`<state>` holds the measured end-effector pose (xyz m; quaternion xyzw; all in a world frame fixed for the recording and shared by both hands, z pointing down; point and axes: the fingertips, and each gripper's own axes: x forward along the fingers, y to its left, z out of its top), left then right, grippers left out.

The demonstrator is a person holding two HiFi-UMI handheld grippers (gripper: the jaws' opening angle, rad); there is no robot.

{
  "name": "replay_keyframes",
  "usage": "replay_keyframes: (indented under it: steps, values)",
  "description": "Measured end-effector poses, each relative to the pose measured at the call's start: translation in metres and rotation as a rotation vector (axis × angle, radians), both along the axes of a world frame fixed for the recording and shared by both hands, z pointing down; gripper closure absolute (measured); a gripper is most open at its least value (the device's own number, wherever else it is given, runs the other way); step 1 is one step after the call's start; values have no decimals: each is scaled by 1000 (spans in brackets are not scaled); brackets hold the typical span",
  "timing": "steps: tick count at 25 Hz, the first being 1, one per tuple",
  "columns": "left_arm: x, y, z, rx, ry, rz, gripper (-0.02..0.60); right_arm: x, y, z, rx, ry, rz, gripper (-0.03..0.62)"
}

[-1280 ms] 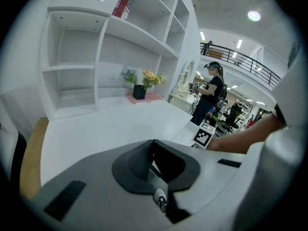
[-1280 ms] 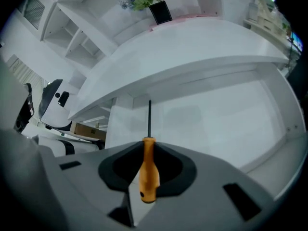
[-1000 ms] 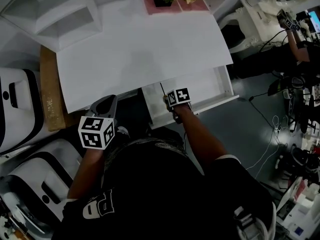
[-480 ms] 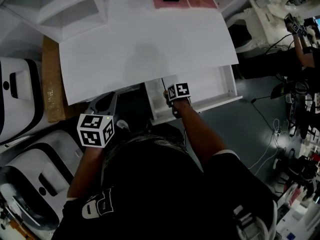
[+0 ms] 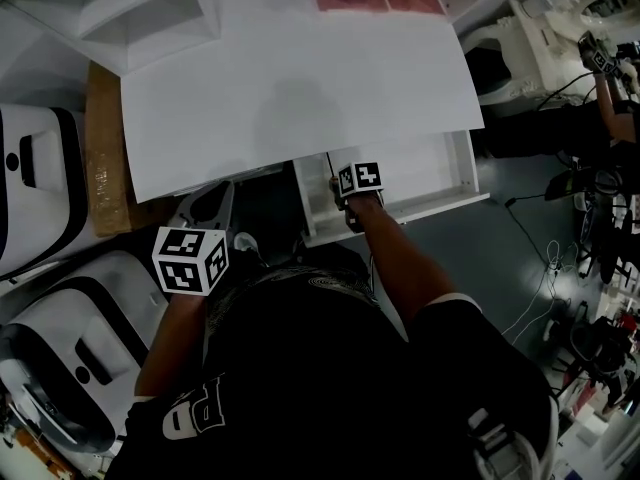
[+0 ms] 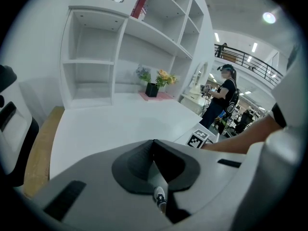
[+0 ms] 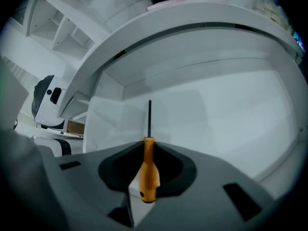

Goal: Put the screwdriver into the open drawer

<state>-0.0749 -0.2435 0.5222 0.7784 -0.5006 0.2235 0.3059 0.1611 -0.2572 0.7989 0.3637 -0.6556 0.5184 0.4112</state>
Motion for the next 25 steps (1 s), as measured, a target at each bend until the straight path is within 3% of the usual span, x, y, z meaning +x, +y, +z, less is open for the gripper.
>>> replay_keyframes:
  steps: [25]
  values:
    - [-4, -1, 3, -17, -5, -10, 571, -2, 6, 16, -22, 25, -27, 516]
